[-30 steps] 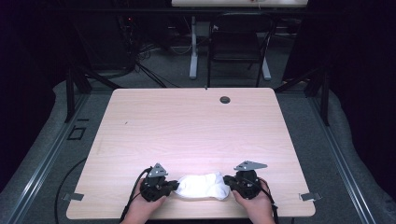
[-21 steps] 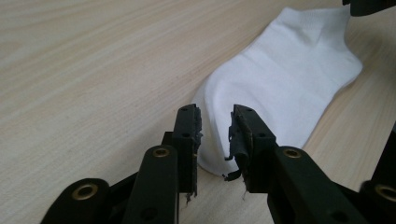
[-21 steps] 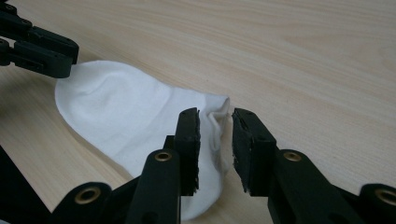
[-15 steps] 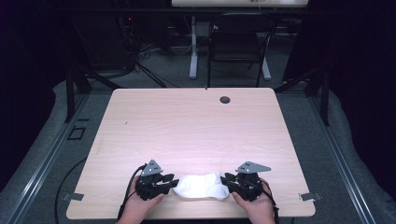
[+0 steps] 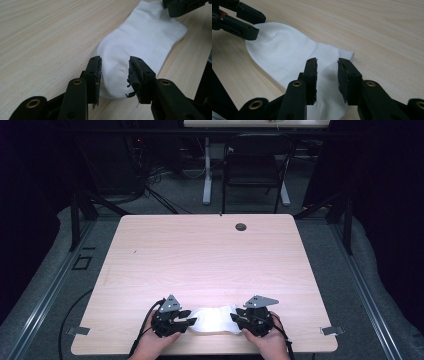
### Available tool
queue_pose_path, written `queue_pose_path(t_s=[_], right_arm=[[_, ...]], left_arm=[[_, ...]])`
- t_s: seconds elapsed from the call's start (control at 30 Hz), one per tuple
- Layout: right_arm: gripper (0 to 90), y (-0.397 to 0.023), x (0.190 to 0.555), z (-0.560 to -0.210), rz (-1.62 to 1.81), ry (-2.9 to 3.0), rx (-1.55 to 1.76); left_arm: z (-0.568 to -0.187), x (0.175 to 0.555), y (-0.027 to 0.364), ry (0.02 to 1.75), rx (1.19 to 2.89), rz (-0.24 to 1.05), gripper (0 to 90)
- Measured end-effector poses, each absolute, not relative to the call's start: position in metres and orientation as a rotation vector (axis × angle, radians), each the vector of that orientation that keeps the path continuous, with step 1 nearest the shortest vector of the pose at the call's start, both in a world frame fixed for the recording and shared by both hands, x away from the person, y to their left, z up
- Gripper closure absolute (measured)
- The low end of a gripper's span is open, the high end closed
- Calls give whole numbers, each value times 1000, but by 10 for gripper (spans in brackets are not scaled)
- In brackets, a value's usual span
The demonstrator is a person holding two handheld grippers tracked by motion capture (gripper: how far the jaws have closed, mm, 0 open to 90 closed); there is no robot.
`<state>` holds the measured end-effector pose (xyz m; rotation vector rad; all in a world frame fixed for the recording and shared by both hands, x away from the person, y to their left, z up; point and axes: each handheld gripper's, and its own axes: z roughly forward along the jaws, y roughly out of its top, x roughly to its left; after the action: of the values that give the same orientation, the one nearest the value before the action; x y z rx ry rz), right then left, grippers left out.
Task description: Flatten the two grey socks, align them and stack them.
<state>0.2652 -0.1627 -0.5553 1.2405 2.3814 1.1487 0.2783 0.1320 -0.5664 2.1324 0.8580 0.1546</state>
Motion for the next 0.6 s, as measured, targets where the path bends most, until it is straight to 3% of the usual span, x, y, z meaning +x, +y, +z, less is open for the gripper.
queue_pose_path(t_s=[0.6], right_arm=[[646,-166,269,-572,1087,2431,1228]], left_arm=[[-578,280,131,853,2190,144,579]])
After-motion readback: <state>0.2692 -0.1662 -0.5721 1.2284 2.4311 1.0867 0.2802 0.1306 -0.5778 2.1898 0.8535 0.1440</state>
